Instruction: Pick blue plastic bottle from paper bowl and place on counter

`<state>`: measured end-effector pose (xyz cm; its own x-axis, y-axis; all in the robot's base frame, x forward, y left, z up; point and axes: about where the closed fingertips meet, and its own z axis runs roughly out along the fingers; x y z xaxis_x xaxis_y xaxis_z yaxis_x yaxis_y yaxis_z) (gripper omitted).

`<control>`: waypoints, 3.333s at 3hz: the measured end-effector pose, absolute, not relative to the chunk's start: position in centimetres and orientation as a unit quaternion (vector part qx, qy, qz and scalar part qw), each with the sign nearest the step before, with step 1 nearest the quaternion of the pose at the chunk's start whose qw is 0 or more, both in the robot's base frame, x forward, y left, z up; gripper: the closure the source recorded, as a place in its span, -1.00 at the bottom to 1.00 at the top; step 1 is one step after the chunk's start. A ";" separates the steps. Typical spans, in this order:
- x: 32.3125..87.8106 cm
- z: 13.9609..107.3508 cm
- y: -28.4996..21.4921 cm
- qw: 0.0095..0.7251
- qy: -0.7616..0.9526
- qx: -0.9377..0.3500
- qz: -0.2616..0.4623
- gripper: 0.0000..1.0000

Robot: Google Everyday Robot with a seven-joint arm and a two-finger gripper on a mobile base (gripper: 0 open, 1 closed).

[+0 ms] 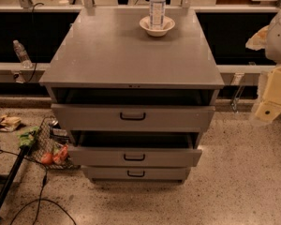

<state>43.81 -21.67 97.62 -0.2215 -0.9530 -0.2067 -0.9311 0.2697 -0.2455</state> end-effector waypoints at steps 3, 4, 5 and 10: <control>54.9 98.4 -20.6 0.328 0.777 -0.534 0.056 -1.00; 62.3 97.1 -19.9 0.422 0.763 -0.471 0.129 -1.00; 69.3 95.4 -19.2 0.481 0.764 -0.403 0.149 -1.00; 85.1 94.7 -13.7 0.582 0.751 -0.277 0.143 -1.00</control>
Offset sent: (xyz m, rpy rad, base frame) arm 0.1570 0.0222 0.0116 0.5649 -0.1870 -0.1255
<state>85.13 -13.72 94.67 -0.1677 -0.2497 -0.9537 -0.5826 0.8055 -0.1085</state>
